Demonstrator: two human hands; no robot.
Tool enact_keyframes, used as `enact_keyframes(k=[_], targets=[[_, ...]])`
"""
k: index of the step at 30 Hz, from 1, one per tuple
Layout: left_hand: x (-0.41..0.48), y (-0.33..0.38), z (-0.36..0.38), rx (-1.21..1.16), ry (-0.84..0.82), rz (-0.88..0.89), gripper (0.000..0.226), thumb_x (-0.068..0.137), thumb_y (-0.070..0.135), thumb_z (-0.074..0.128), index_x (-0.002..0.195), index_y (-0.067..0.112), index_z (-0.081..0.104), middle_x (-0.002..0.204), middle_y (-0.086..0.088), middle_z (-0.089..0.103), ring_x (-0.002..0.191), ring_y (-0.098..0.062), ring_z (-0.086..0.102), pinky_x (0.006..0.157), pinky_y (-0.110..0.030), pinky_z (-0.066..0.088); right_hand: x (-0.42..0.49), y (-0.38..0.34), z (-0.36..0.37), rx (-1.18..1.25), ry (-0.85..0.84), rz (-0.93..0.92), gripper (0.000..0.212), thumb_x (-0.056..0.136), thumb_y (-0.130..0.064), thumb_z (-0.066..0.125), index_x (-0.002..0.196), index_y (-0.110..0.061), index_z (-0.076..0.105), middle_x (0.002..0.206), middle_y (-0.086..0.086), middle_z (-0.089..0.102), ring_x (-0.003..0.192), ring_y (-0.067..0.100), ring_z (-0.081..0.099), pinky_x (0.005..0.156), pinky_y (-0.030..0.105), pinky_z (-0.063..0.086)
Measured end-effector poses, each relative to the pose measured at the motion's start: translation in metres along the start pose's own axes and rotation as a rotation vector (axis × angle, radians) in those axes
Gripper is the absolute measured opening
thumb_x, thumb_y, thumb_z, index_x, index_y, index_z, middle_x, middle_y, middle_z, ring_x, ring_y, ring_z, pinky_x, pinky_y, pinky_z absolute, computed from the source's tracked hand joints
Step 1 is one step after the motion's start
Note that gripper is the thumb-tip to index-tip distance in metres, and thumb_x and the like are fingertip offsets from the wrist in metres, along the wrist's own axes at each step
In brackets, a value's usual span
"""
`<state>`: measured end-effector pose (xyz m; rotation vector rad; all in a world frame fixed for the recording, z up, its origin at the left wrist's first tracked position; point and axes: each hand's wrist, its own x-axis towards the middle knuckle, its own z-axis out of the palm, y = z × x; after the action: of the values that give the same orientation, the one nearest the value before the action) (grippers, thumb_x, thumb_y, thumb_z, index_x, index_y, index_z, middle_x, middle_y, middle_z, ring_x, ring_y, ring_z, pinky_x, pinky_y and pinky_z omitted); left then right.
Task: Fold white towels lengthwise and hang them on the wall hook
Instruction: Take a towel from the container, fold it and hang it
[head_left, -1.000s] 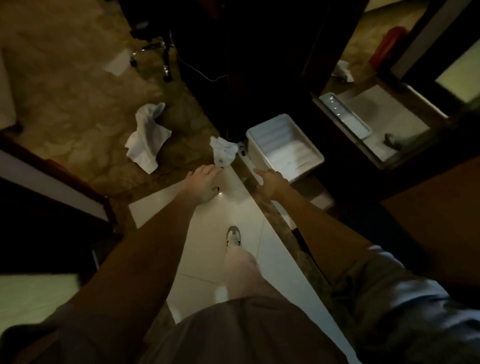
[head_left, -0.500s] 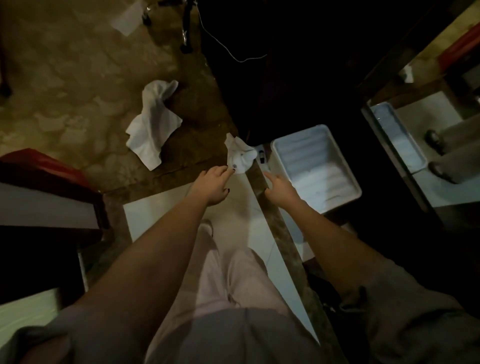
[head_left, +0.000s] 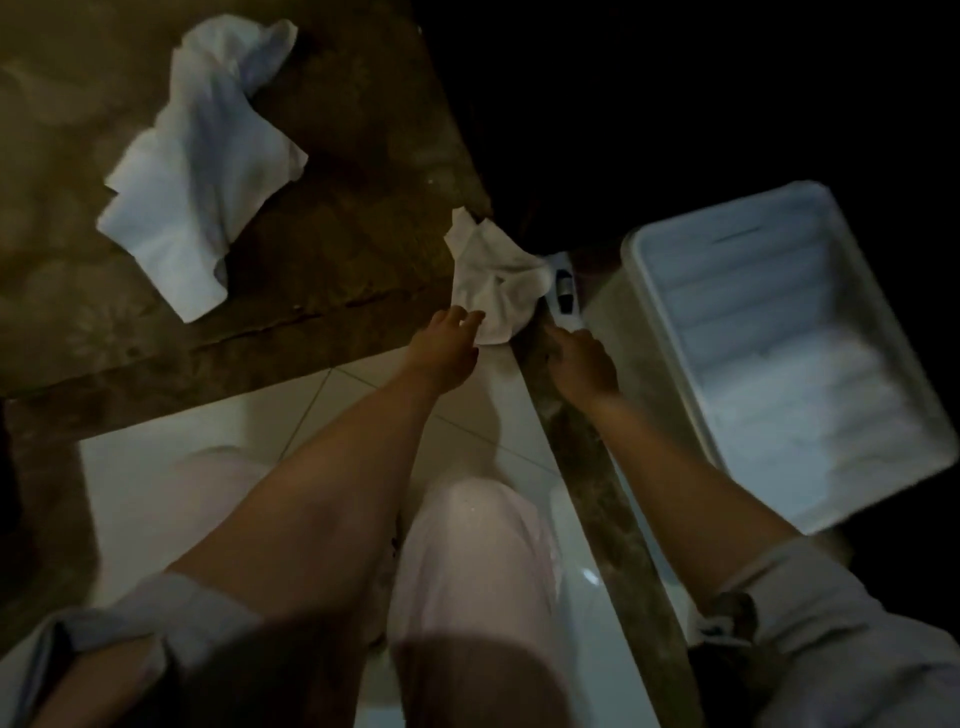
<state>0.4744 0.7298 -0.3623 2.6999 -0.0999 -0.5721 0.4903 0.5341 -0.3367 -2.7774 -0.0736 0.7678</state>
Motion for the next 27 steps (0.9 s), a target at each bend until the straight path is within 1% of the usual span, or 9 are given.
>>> enact_keyframes(k=[3,8,10,13,16,20,24,26,27], targets=[[0.048,-0.030,0.058,-0.035,0.086,0.021,0.051,0.092,0.023,0.056,0.140,0.016,0.038,0.134,-0.012,0.045,0.122,-0.033,0.042,0.086,-0.044,0.045,0.061,0.017,0.048,-0.021,0.077,-0.082,0.054,0.098,-0.008,0.042,0.149,-0.026,0.036,0.124,0.021,0.052,0.109,0.039,0.052,0.086,0.042,0.045],[0.113,-0.073,0.126,-0.057,0.140,0.106,0.052,0.089,0.025,0.063,0.137,0.020,0.043,0.135,-0.004,0.049,0.122,-0.027,0.043,0.090,-0.041,0.047,0.138,0.028,0.112,0.036,0.099,-0.172,0.050,0.100,-0.014,0.042,0.149,-0.024,0.037,0.151,0.014,0.033,0.134,0.033,0.035,0.105,0.039,0.034],[0.131,-0.085,0.145,-0.067,0.142,0.130,0.054,0.088,0.026,0.064,0.137,0.021,0.044,0.134,-0.003,0.050,0.121,-0.026,0.044,0.090,-0.041,0.047,0.159,0.035,0.132,-0.049,0.087,-0.230,0.045,0.101,-0.016,0.041,0.145,-0.021,0.043,0.147,0.016,0.037,0.134,0.034,0.034,0.109,0.041,0.032],[0.145,-0.100,0.165,-0.043,0.152,0.165,0.054,0.087,0.025,0.064,0.137,0.019,0.044,0.132,-0.005,0.051,0.117,-0.030,0.045,0.086,-0.042,0.043,0.181,0.047,0.148,-0.128,0.132,-0.279,0.036,0.100,-0.017,0.040,0.132,-0.015,0.057,0.129,0.016,0.049,0.119,0.033,0.045,0.096,0.034,0.034],[0.151,-0.111,0.176,0.011,0.209,0.196,0.043,0.090,0.023,0.060,0.131,0.016,0.050,0.128,-0.008,0.052,0.113,-0.032,0.046,0.086,-0.042,0.039,0.190,0.049,0.154,-0.099,0.221,-0.253,0.031,0.101,-0.014,0.039,0.121,-0.006,0.061,0.126,0.018,0.051,0.113,0.031,0.046,0.090,0.030,0.033],[0.145,-0.098,0.168,-0.073,0.309,0.162,0.032,0.093,0.019,0.055,0.124,0.011,0.054,0.118,-0.011,0.059,0.106,-0.031,0.051,0.085,-0.039,0.038,0.181,0.046,0.148,0.011,0.331,-0.224,0.019,0.095,-0.002,0.048,0.100,0.005,0.064,0.116,0.023,0.054,0.102,0.037,0.053,0.085,0.046,0.042],[0.118,-0.075,0.116,-0.147,0.437,0.149,0.021,0.089,0.011,0.060,0.109,0.003,0.059,0.100,-0.017,0.061,0.087,-0.034,0.057,0.073,-0.038,0.041,0.153,0.033,0.112,0.085,0.456,-0.278,0.007,0.087,0.005,0.057,0.086,0.007,0.064,0.116,0.028,0.059,0.104,0.043,0.057,0.086,0.045,0.046],[0.101,-0.063,0.078,-0.154,0.447,0.215,0.021,0.089,0.014,0.056,0.102,-0.003,0.059,0.094,-0.016,0.058,0.077,-0.028,0.055,0.063,-0.030,0.040,0.134,0.020,0.081,0.094,0.455,-0.360,0.008,0.087,0.007,0.058,0.089,0.009,0.065,0.121,0.029,0.059,0.112,0.045,0.056,0.093,0.046,0.044],[0.092,-0.056,0.057,-0.224,0.420,0.232,0.027,0.089,0.018,0.052,0.102,-0.005,0.058,0.094,-0.011,0.056,0.075,-0.018,0.054,0.061,-0.024,0.041,0.123,0.012,0.064,0.111,0.447,-0.375,0.012,0.088,0.007,0.057,0.095,0.011,0.064,0.123,0.028,0.058,0.115,0.045,0.054,0.097,0.046,0.042]])
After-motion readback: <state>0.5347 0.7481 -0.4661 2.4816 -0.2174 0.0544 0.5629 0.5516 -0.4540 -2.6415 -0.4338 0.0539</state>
